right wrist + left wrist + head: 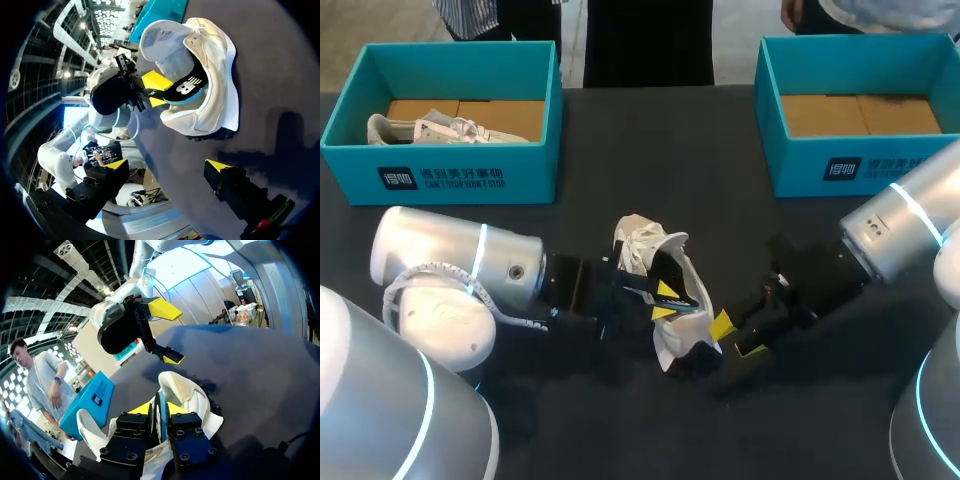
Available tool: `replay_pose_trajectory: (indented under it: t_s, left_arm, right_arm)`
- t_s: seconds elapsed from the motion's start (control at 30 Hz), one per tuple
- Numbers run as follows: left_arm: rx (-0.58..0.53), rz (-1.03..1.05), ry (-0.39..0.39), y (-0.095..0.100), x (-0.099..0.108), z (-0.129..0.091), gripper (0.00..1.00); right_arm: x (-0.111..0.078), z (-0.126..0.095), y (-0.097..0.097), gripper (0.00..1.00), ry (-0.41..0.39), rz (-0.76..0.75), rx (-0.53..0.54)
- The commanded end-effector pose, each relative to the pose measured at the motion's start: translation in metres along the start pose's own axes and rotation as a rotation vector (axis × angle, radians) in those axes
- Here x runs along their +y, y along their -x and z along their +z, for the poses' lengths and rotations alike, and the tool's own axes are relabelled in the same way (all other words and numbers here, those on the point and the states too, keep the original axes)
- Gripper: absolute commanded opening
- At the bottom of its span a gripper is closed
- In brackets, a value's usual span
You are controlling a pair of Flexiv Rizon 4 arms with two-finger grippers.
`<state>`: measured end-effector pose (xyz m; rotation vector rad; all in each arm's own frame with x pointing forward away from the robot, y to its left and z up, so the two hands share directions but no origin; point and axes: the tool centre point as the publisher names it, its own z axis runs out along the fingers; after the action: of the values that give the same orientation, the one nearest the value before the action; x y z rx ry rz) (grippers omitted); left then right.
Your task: Take the shoe out of the shoebox, open the shoe tongue, remove and reinsert the insole, then place the shoe into the shoebox
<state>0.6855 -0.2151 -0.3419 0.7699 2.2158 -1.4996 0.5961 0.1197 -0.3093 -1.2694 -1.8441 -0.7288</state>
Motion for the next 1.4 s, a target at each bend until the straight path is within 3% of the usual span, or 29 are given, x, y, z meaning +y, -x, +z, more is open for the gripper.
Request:
replay_pose_trajectory:
  t_s: [0.03, 0.17, 0.2, 0.77, 0.93, 0.97, 1.0, 1.03, 1.17, 1.4]
  left_arm:
    - [0.011, -0.001, 0.008, 0.002, 0.000, 0.002, 0.19]
    - [0.018, 0.003, 0.014, 0.002, -0.001, 0.001, 0.17]
    - [0.021, 0.003, 0.018, 0.002, 0.000, 0.001, 0.00]
    - [0.042, -0.022, 0.081, 0.001, 0.021, 0.011, 0.00]
    - [0.037, -0.020, 0.063, 0.000, 0.015, 0.008, 0.00]
    - [0.036, -0.019, 0.058, 0.000, 0.014, 0.008, 0.07]
    - [0.036, -0.016, 0.053, 0.000, 0.012, 0.008, 0.22]
    - [0.037, -0.015, 0.046, -0.001, 0.010, 0.007, 0.27]
    - [0.040, -0.013, 0.033, -0.002, 0.005, 0.006, 0.36]
    - [0.041, -0.006, 0.026, -0.003, 0.001, 0.005, 0.38]
  right_arm:
    - [0.000, 0.001, 0.000, 1.00, 0.002, 0.000, -0.002]
    - [0.000, 0.001, 0.000, 1.00, 0.002, 0.000, -0.002]
    - [0.000, 0.001, 0.000, 1.00, 0.002, 0.000, -0.002]
    - [0.000, 0.001, 0.000, 1.00, 0.002, 0.000, -0.002]
    - [0.000, 0.001, 0.000, 1.00, 0.002, 0.000, -0.002]
    - [0.000, 0.001, 0.000, 1.00, 0.002, 0.000, -0.002]
    - [0.000, 0.001, 0.000, 1.00, 0.002, 0.000, -0.002]
    - [0.000, 0.001, 0.000, 1.00, 0.002, 0.000, -0.002]
    - [0.000, 0.001, 0.000, 1.00, 0.002, 0.000, -0.002]
    - [0.000, 0.001, 0.000, 1.00, 0.002, 0.000, -0.002]
